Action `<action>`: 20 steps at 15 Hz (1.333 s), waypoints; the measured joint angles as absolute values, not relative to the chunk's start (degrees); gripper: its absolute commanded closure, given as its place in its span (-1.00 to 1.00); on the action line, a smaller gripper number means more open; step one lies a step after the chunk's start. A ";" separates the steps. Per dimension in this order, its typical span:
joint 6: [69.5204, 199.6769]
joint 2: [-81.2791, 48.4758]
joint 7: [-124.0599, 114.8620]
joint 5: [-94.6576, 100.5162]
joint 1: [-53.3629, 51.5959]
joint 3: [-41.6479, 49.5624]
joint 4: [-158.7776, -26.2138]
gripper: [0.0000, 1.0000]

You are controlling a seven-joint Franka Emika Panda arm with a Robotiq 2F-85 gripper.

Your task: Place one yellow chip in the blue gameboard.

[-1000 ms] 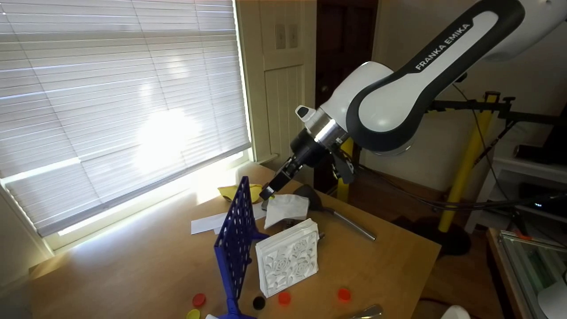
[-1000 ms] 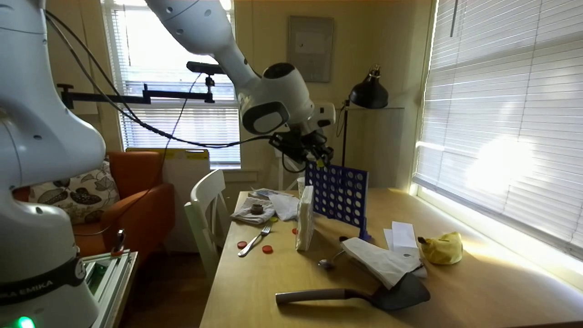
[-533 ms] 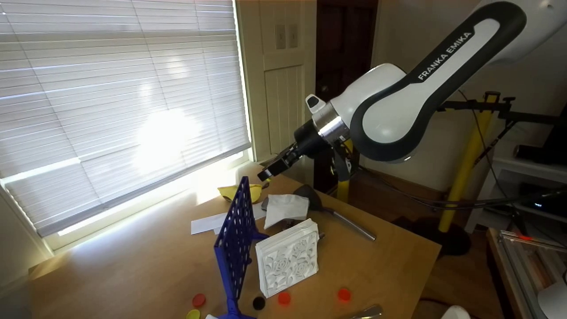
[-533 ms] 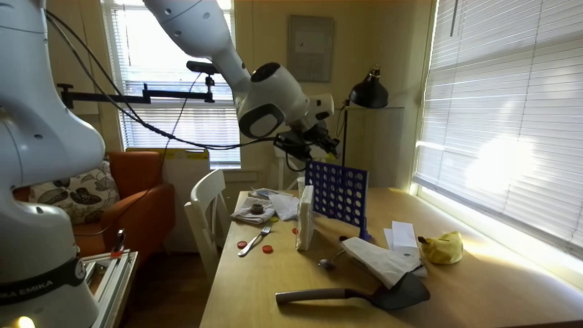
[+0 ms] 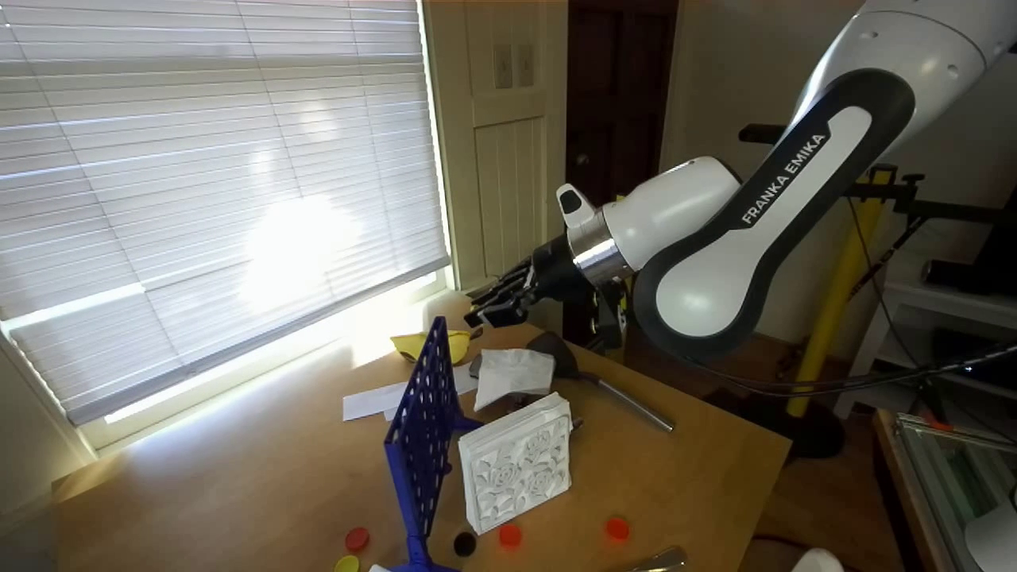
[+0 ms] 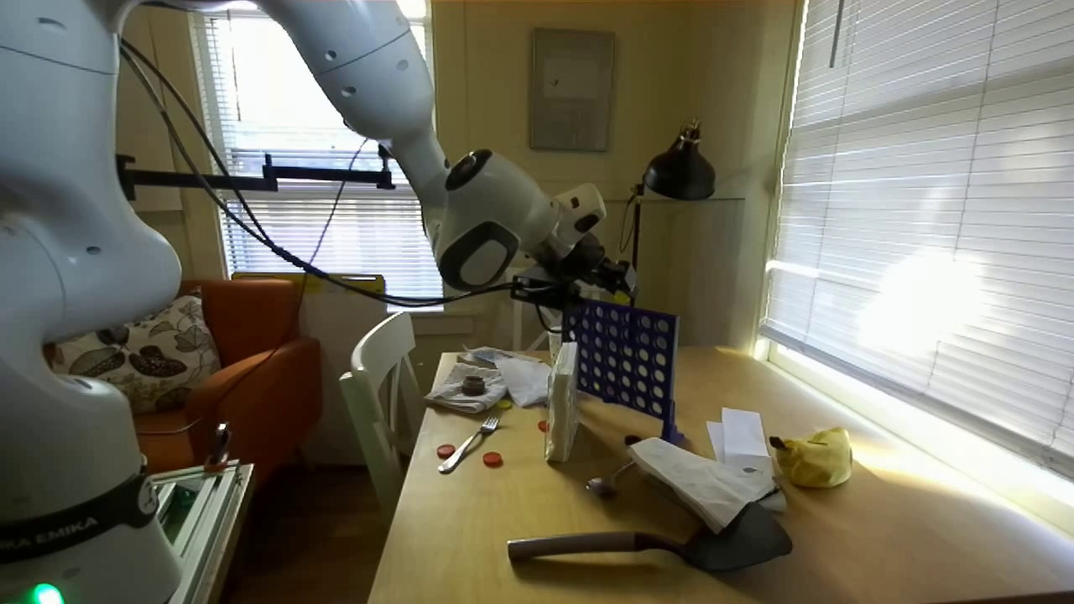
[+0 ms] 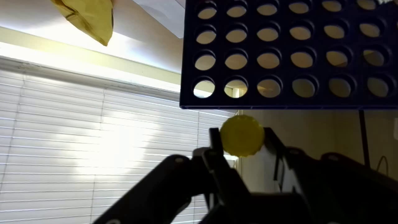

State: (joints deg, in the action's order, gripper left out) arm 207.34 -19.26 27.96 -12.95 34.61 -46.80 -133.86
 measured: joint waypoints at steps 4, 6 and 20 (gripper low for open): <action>207.36 -19.36 28.04 -12.95 34.26 -46.53 -133.74 0.80; 207.35 -19.36 28.04 -12.95 34.31 -46.53 -133.74 0.80; 217.17 -24.22 16.10 5.32 14.24 -26.52 -129.38 0.80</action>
State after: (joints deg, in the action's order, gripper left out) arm 217.17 -24.22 16.10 5.32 14.24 -26.52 -129.38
